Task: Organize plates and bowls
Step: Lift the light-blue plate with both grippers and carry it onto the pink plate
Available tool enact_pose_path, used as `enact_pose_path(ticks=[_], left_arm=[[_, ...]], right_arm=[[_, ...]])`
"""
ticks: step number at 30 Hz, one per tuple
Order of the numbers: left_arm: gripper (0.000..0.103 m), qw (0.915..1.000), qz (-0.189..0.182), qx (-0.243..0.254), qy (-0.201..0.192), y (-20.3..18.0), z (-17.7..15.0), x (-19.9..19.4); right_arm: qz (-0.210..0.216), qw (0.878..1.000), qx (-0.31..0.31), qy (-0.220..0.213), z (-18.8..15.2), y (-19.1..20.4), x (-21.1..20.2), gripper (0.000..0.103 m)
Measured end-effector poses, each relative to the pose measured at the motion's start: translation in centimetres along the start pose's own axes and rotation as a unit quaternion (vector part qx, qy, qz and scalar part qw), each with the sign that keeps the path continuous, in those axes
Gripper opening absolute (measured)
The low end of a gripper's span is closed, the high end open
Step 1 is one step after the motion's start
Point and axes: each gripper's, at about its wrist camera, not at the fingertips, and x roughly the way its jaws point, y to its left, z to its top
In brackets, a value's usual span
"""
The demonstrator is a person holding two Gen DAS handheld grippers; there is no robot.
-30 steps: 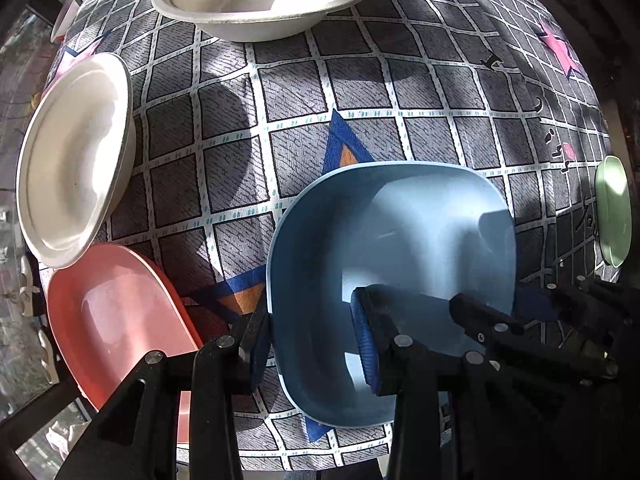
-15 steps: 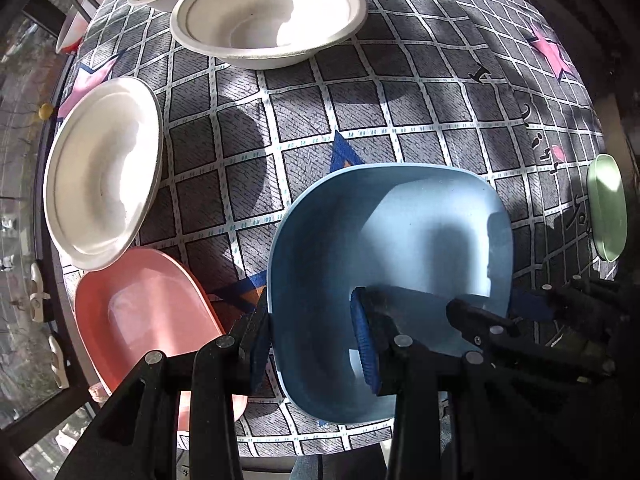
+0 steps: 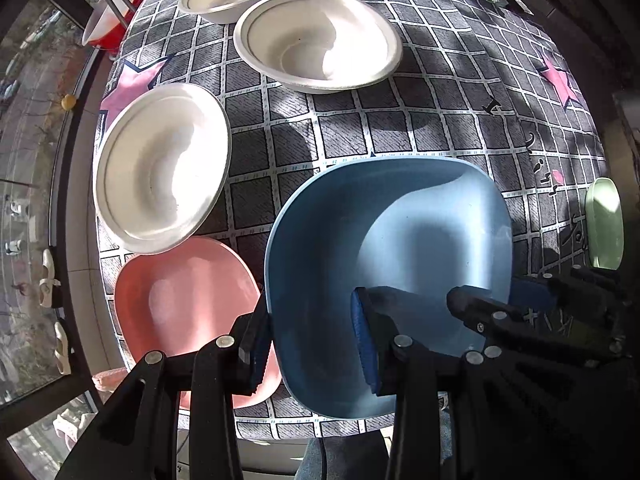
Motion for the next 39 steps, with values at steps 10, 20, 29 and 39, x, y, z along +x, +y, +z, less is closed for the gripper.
enact_pose_path(ticks=[10, 20, 29, 39], left_arm=[[0.041, 0.9994, 0.017, -0.026, -0.014, 2.1, -1.5, -3.3], [0.041, 0.9980, 0.038, -0.050, -0.013, 4.6, -2.6, -2.7], [0.040, 0.9963, 0.048, -0.069, -0.017, 6.7, -3.4, -2.8], [0.040, 0.9928, 0.054, -0.107, -0.007, 10.7, -4.4, -1.6]], right_arm=[[0.013, 1.000, -0.025, -0.005, 0.5, 4.8, -1.4, 0.034], [0.021, 0.999, -0.047, -0.002, 0.5, 8.8, -0.7, 0.034], [0.022, 0.998, -0.060, 0.003, -0.4, 10.6, 1.4, 0.034], [0.021, 0.996, -0.084, 0.014, 2.8, 14.0, 5.8, 0.034]])
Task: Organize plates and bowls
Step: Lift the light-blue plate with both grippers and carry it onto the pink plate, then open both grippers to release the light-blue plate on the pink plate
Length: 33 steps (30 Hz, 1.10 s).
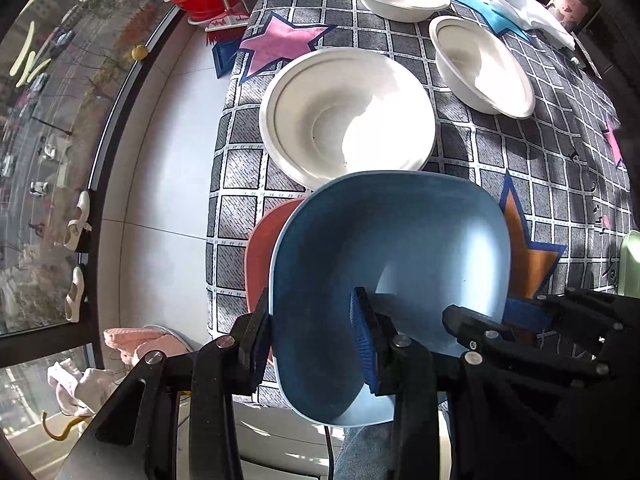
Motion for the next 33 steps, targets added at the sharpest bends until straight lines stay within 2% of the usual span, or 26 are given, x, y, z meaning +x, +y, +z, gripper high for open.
enact_pose_path(ticks=[16, 19, 21, 23, 24, 26, 29, 31, 33], left_arm=[[0.040, 0.9995, 0.001, -0.021, 0.022, 2.6, -0.5, 3.6], [0.043, 0.9995, 0.012, -0.020, 0.023, 2.7, -0.3, 3.9], [0.049, 0.9994, 0.014, -0.022, 0.024, 2.9, -0.2, 4.0], [0.060, 0.9993, 0.020, -0.026, 0.018, 3.1, -0.1, 3.6], [0.060, 0.9992, 0.024, -0.027, 0.013, 3.3, -0.1, 3.4], [0.067, 0.9992, 0.025, -0.031, 0.008, 3.7, 0.0, 3.0], [0.077, 0.9992, 0.016, -0.038, 0.001, 4.1, 0.1, 2.3], [0.078, 0.9994, 0.010, -0.033, -0.003, 3.8, 0.3, 1.7], [0.079, 0.9997, -0.001, -0.021, -0.007, 3.0, 0.4, 1.3]], right_arm=[[-0.014, 0.999, -0.014, 0.028, 1.1, 3.2, 4.7, 0.034], [-0.018, 0.999, -0.016, 0.027, 1.1, 3.1, 4.8, 0.034], [-0.019, 0.999, -0.019, 0.025, 1.2, 3.2, 4.8, 0.034], [-0.020, 0.999, -0.017, 0.022, 1.3, 3.0, 4.7, 0.035], [-0.020, 1.000, -0.016, 0.019, 1.3, 2.9, 4.6, 0.036], [-0.031, 0.999, -0.010, 0.006, 1.2, 2.2, 4.1, 0.062], [-0.023, 1.000, 0.004, -0.007, 1.1, 1.1, 3.6, 0.080], [-0.016, 1.000, 0.015, -0.011, 0.9, 0.4, 3.3, 0.085], [-0.020, 0.999, 0.027, -0.014, 0.5, -0.5, 3.1, 0.085]])
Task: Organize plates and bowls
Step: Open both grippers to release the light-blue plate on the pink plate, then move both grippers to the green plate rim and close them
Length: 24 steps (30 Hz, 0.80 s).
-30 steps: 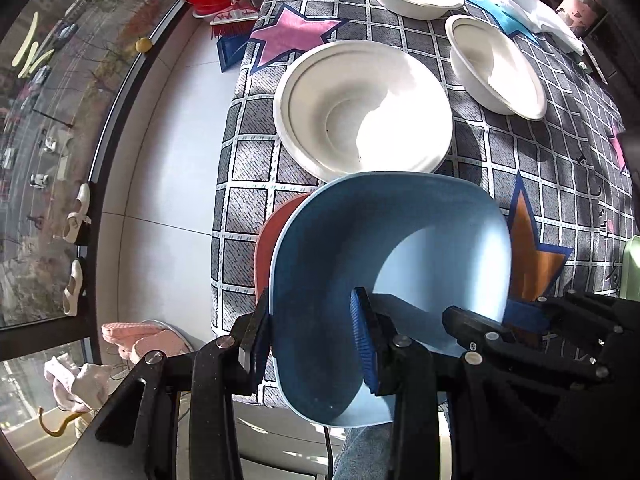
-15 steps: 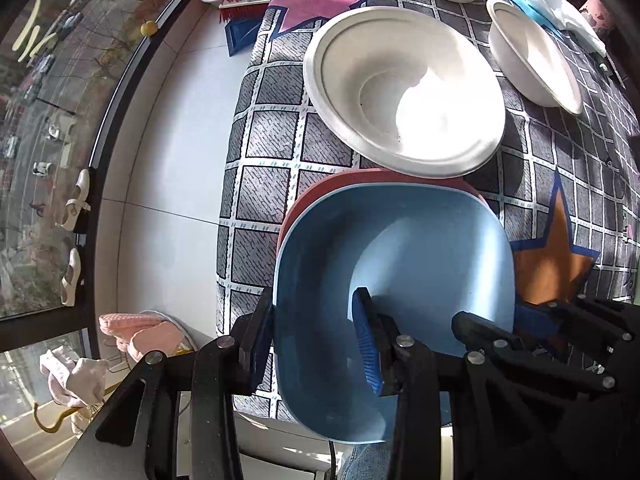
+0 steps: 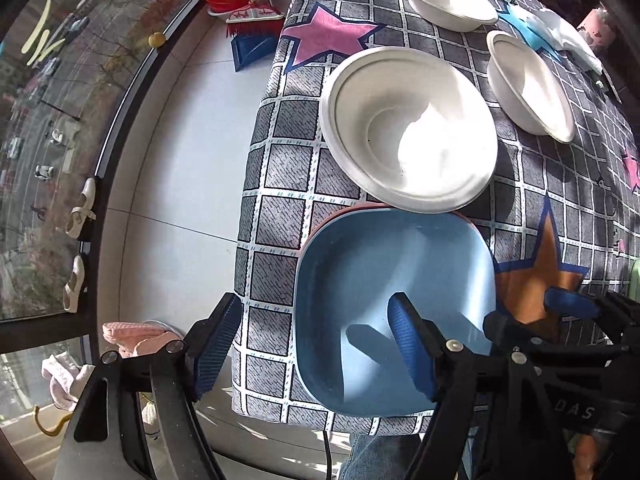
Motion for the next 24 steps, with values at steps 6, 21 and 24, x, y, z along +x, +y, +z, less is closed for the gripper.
enact_pose_path(ticks=[6, 21, 24], left_arm=[[0.081, 0.9955, -0.060, 0.073, 0.007, -4.8, -0.1, -0.9], [0.081, 0.9688, -0.090, 0.229, 0.025, -22.0, -1.0, -1.5], [0.081, 0.9619, -0.092, 0.255, 0.034, -26.8, -1.4, -1.3]], right_arm=[[-0.006, 0.998, 0.065, -0.010, -2.3, -3.9, -0.5, 0.085], [-0.018, 0.968, 0.242, -0.058, -10.1, -20.1, -4.0, 0.085], [-0.027, 0.962, 0.264, -0.069, -11.3, -25.2, -5.4, 0.100]])
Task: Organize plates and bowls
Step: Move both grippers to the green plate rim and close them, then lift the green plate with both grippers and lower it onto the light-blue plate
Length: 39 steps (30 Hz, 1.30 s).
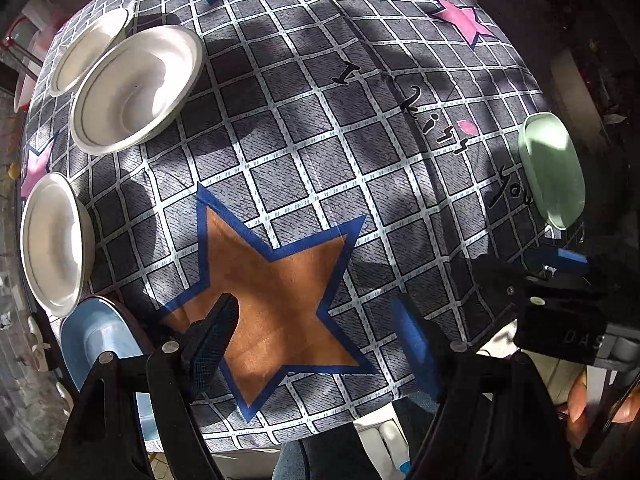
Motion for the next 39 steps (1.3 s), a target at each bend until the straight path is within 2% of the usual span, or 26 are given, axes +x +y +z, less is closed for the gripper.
enact_pose_path(ticks=[2, 7, 10, 13, 15, 17, 23, 27, 28, 31, 32, 34, 36, 37, 39], left_arm=[[0.081, 0.9999, -0.003, 0.015, 0.001, -3.0, 1.4, 0.5], [0.082, 0.9995, -0.021, 0.023, 0.005, -9.8, 4.7, 1.8], [0.082, 0.9995, -0.024, 0.020, 0.010, -13.0, 6.0, 2.6], [0.082, 0.9995, -0.024, 0.014, 0.017, -15.2, 7.0, 3.5], [0.082, 0.9994, -0.024, 0.007, 0.022, -16.4, 7.6, 4.2], [0.082, 0.9994, -0.022, 0.001, 0.027, -17.1, 8.0, 4.8], [0.081, 0.9986, -0.010, -0.021, 0.047, -18.6, 10.0, 7.5], [0.081, 0.9983, 0.004, -0.019, 0.056, -19.1, 10.7, 8.7], [0.081, 0.9984, 0.008, -0.018, 0.053, -19.3, 10.9, 8.7], [0.080, 0.9985, 0.011, -0.009, 0.053, -19.7, 11.3, 8.8], [0.078, 0.9986, 0.008, -0.008, 0.053, -20.1, 11.5, 8.9], [0.074, 0.9986, 0.008, -0.003, 0.053, -20.6, 12.2, 9.3], [0.070, 0.9986, 0.007, 0.004, 0.053, -21.4, 12.5, 9.4], [0.067, 0.9985, 0.010, 0.009, 0.052, -22.9, 12.9, 9.9], [0.060, 0.9985, 0.013, 0.022, 0.049, -24.1, 13.3, 10.0]], right_arm=[[-0.006, 1.000, 0.010, -0.015, 1.2, -3.3, -0.8, 0.102], [-0.040, 0.999, 0.016, -0.016, 5.3, -11.4, -2.1, 0.102], [-0.050, 0.998, 0.022, -0.018, 7.5, -16.0, -3.0, 0.102], [-0.067, 0.997, 0.024, -0.019, 8.5, -18.9, -3.2, 0.102], [-0.077, 0.997, 0.022, -0.019, 8.8, -20.0, -3.1, 0.102], [-0.087, 0.996, 0.018, -0.015, 10.6, -22.3, -2.6, 0.102], [-0.108, 0.994, -0.017, 0.003, 11.7, -23.3, -0.5, 0.102], [-0.098, 0.994, -0.041, 0.008, 11.9, -23.3, 0.0, 0.102], [-0.093, 0.995, -0.048, 0.008, 11.9, -23.1, 0.1, 0.099], [-0.073, 0.995, -0.065, 0.019, 11.6, -22.3, 0.4, 0.079], [-0.068, 0.995, -0.068, 0.026, 11.4, -22.0, 0.5, 0.069], [-0.073, 0.994, -0.071, 0.031, 10.9, -21.3, 0.3, 0.067], [-0.064, 0.995, -0.075, 0.028, 10.8, -21.0, 0.1, 0.055], [-0.059, 0.995, -0.078, 0.029, 10.8, -20.8, -0.1, 0.047], [-0.057, 0.994, -0.086, 0.034, 10.8, -20.2, 0.0, 0.038]])
